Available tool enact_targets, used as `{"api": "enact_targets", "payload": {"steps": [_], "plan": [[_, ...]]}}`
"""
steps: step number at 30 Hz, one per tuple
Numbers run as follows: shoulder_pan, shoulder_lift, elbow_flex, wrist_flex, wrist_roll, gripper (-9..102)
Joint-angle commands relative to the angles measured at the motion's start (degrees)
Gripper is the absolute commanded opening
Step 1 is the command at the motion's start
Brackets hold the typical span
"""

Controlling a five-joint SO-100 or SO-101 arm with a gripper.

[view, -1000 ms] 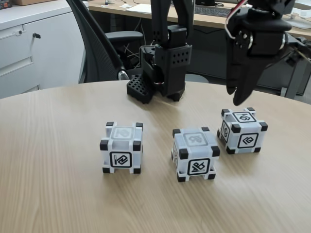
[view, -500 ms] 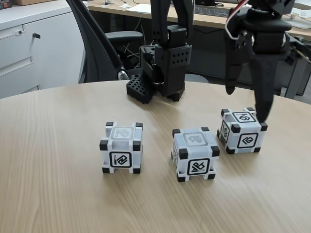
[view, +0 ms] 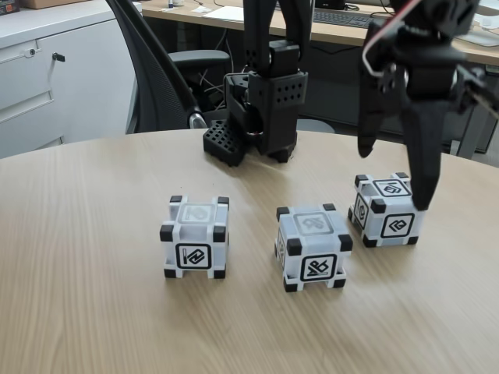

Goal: Stack cubes from left to right.

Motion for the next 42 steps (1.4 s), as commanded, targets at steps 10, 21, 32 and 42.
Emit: {"api": "enact_targets", "payload": {"steps": [10,21,32,42], "plan": [[0.18,-3.16,-2.64,0.53,-0.53,44],[0.18,-9.23,-2.72,-0.26,2.11,43],[0.18,-14.68,-2.81,-0.35,4.31,41],[0.18,-14.68,-2.81,-0.44,5.98,40]]}}
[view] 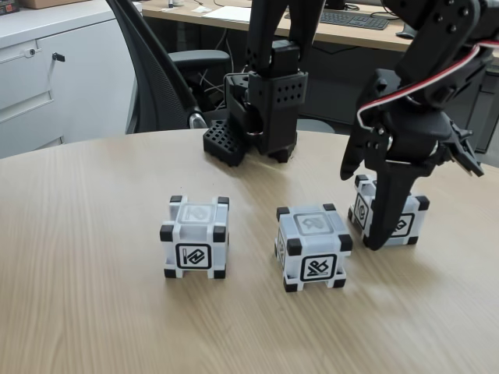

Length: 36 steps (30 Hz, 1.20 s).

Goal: Stack cubes from left to right.

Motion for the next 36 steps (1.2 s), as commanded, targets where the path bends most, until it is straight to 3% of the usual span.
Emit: {"api": "enact_targets", "payload": {"steps": [1,15,28,36], "plan": [[0.18,0.26,-2.29,0.18,0.44,41],[-0.35,1.32,-7.73,0.09,-1.23,42],[-9.67,0.44,-8.44,0.18,-0.26,42],[-8.88,0.88,-8.44,0.18,-0.53,36]]}}
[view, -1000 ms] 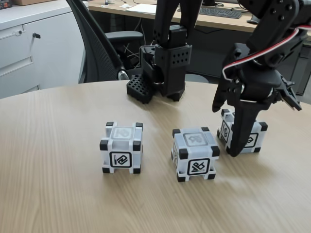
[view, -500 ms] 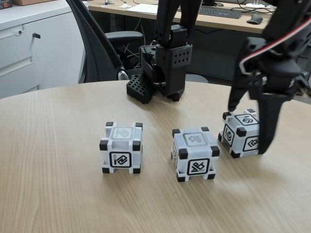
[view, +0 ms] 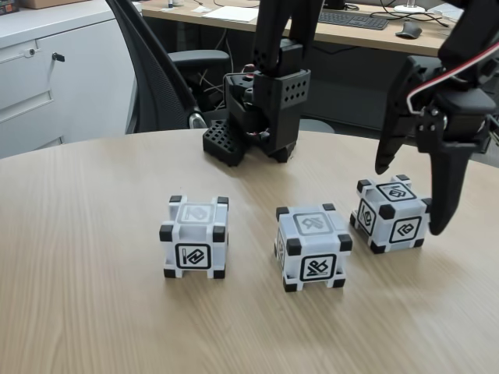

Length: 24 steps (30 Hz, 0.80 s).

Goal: Stack cubes from left to right.

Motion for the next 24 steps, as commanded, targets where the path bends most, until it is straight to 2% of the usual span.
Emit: {"api": "enact_targets", "payload": {"steps": [1,7,24], "plan": [[0.18,0.79,-2.11,0.18,0.26,33],[0.26,0.44,-1.32,0.18,-0.09,29],[0.53,-3.87,-1.23,0.09,-0.88,33]]}}
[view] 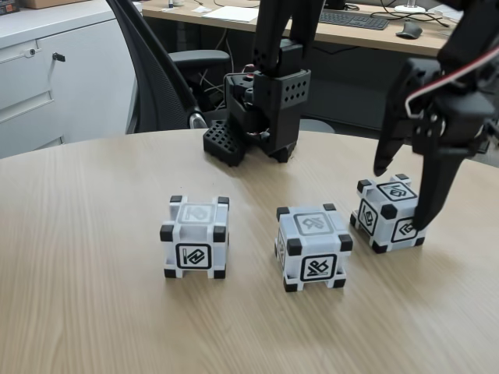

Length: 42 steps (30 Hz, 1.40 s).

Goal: Stack cubes from left to right.

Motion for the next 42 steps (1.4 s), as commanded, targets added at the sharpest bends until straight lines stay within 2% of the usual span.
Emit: {"api": "enact_targets", "payload": {"steps": [1,5,7,14,16,19,25,30,35,42], "plan": [[0.53,-1.93,-1.23,0.09,-0.97,33],[0.53,-4.04,-1.23,0.09,-0.97,34],[0.53,-4.04,-1.41,0.09,-0.88,30],[0.53,-4.04,-1.93,0.09,-0.88,13],[0.53,-4.04,-1.93,0.09,-1.32,5],[0.53,-3.25,-2.02,0.09,-3.69,0],[0.53,-2.37,-2.11,0.09,-5.10,0],[0.88,6.68,-2.20,0.18,-4.83,0],[5.36,13.01,-2.20,0.26,-4.92,0],[12.13,13.80,-2.11,0.79,-6.94,0]]}}
